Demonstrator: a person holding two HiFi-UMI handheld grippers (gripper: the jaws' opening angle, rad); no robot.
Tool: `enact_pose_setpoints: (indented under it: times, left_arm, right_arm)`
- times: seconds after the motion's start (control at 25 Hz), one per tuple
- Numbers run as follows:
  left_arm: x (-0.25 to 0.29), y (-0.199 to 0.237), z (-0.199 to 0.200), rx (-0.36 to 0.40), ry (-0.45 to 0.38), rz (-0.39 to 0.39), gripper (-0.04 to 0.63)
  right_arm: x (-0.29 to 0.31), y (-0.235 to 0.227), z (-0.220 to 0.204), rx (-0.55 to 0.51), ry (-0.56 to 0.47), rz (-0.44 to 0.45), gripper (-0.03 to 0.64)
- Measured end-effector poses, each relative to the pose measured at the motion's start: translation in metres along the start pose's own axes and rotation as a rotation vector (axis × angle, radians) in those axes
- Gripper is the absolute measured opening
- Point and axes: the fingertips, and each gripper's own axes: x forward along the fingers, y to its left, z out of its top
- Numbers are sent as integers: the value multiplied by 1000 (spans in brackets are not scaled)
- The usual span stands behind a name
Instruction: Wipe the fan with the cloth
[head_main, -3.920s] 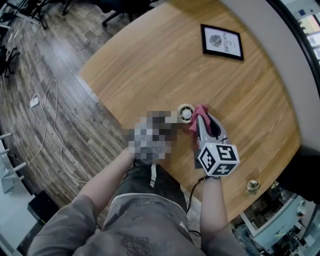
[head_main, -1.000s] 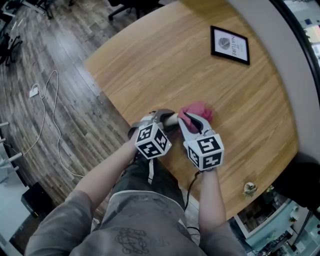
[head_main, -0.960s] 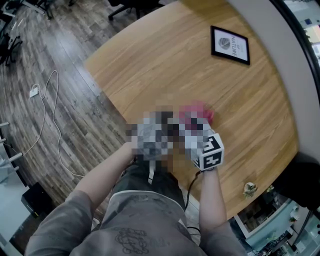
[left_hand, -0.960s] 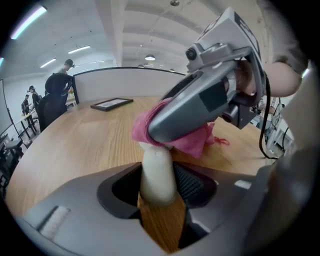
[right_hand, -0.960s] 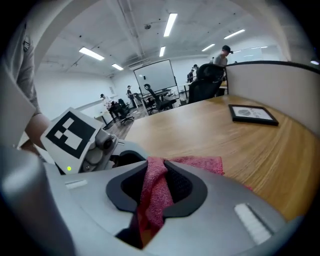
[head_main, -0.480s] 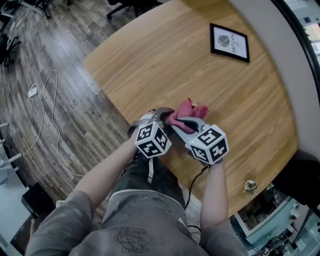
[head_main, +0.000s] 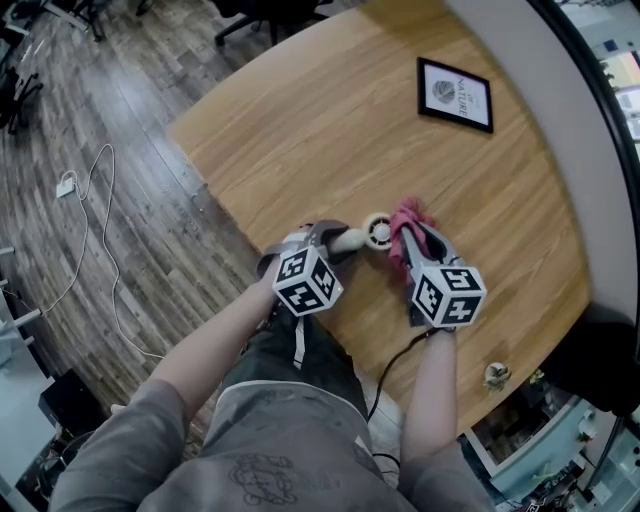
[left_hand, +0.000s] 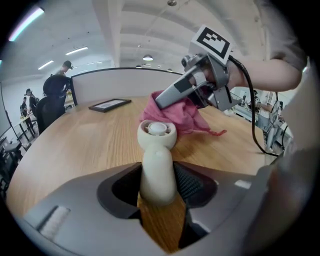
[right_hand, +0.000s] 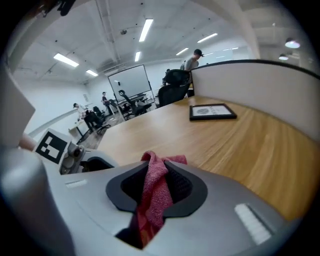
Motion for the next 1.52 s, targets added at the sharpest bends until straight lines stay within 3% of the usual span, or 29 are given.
enact_pose_setpoints:
  times: [0.16,0.28,0.36,0.6,0.92,1.16,1.32,1.52]
  left_arm:
    - [1,1,-2,-3,3,5,196]
    - [-1,3,-7,-45,45,-9,201]
    - [-7,5,-10,-54,76,-9,282]
    - [-43,13,-1,-47,56,48,284]
    - [-126,40,60,-52,-109,171,227]
    - [-212,46,136,-63,-342,226,190]
    - [-266,39,179,-30,-468,247,178]
    - [-313,30,210,46,-544,301,125]
  right_arm:
    - [-17,-15,7,28,-24,-93,72]
    - [-32,-11,19,19,-53,-101,72]
    - [-44,-4,29,-2,-76,-101,72]
    - [-90,26,65,-57,-176,-93,72]
    - [-168,70,137,-167,-358,-93,72]
    - [-229,105,185,-226,-532,-85,72]
    - [-262,123,205,-263,-611,-94,72]
    - [-297,138,214,-282,-687,-103,72]
